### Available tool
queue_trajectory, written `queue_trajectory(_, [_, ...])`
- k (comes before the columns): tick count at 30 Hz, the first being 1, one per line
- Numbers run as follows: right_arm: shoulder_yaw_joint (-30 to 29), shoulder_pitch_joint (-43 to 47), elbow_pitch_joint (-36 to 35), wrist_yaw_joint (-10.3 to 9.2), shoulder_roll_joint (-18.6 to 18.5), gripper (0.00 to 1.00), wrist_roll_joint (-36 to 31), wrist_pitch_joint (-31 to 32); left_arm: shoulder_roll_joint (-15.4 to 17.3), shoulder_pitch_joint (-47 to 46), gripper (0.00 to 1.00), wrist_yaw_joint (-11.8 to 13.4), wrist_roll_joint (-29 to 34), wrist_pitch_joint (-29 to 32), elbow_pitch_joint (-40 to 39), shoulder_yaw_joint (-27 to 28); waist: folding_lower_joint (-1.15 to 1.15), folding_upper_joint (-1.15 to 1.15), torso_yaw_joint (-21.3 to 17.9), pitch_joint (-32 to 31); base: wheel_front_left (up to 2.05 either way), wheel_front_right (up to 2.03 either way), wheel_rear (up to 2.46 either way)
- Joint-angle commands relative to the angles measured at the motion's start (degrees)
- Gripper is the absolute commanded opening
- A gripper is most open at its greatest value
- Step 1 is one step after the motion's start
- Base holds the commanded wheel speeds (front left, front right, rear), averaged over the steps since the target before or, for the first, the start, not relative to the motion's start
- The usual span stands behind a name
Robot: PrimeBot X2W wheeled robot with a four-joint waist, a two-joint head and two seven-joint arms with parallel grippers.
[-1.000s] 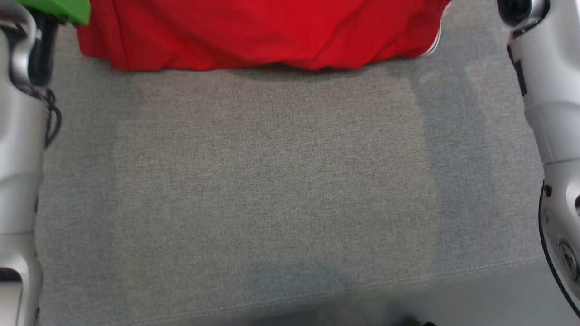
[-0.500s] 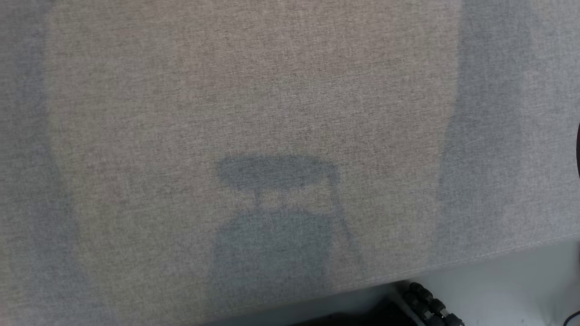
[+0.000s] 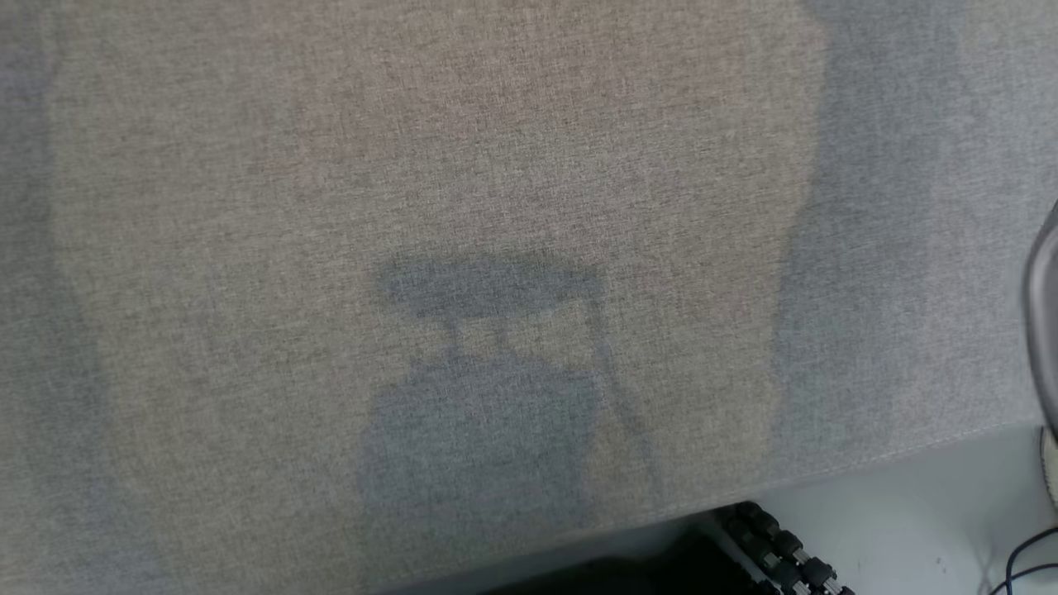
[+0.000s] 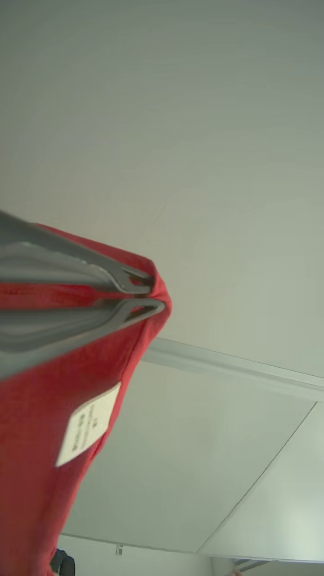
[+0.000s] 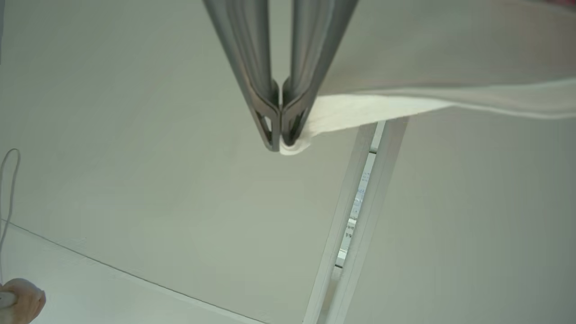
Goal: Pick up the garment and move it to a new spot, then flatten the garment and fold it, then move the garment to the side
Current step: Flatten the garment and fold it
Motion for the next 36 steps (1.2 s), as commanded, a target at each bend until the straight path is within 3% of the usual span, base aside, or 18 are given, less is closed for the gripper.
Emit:
queue_trajectory(1, [0.3, 3.1, -0.9, -0.08, 0.0, 0.0, -0.2, -0.1, 0.6, 2.4, 0.0, -0.1, -1.1, 0.0, 0.1, -0.6, 0.0, 0.0, -0.3, 2.0, 0.0, 0.0, 0.0])
queue_trajectory(6, [5.9, 16.0, -3.4, -0.08, 0.4, 0.0, -0.9, 0.2, 2.8, 10.5, 0.0, -0.1, -3.7, -1.5, -1.6, -5.3, 0.0, 0.0, 0.2, 5.4, 0.0, 0.0, 0.0])
queue_trajectory(12, [13.5, 21.6, -3.4, -0.09, -0.1, 0.0, 0.9, 8.3, 5.9, 24.7, 0.0, -0.1, -4.6, -3.5, -5.5, -8.0, 0.0, 0.0, 2.1, 3.0, 0.0, 0.0, 0.0])
queue_trajectory(18, [21.0, 22.1, 0.3, -0.08, -11.9, 0.0, 15.0, 21.8, 5.0, 41.7, 0.0, 2.0, -2.6, -4.9, -9.0, -7.4, 0.0, 0.0, 6.0, -3.4, 0.0, 0.0, 0.0])
queue_trajectory(24, [29.9, 30.3, 0.0, -0.09, -23.1, 0.0, 25.9, 28.8, 1.7, 54.3, 0.0, 3.7, 1.4, -4.9, -9.0, -5.7, 0.0, 0.0, 7.8, -10.8, 0.0, 0.0, 0.0])
queue_trajectory(30, [35.3, 39.4, -2.3, -0.09, -27.9, 0.0, 33.1, 33.1, -1.5, 62.7, 0.0, 3.4, 4.1, -4.9, -6.9, -3.9, 0.0, 0.0, 8.4, -17.7, 0.0, 0.0, 0.0])
queue_trajectory(36, [37.5, 50.3, -5.9, -0.09, -29.7, 0.0, 38.0, 37.0, -3.3, 68.6, 0.0, 2.9, 5.8, -4.8, -3.3, -5.1, 0.0, 0.0, 8.1, -23.8, 0.0, 0.0, 0.0])
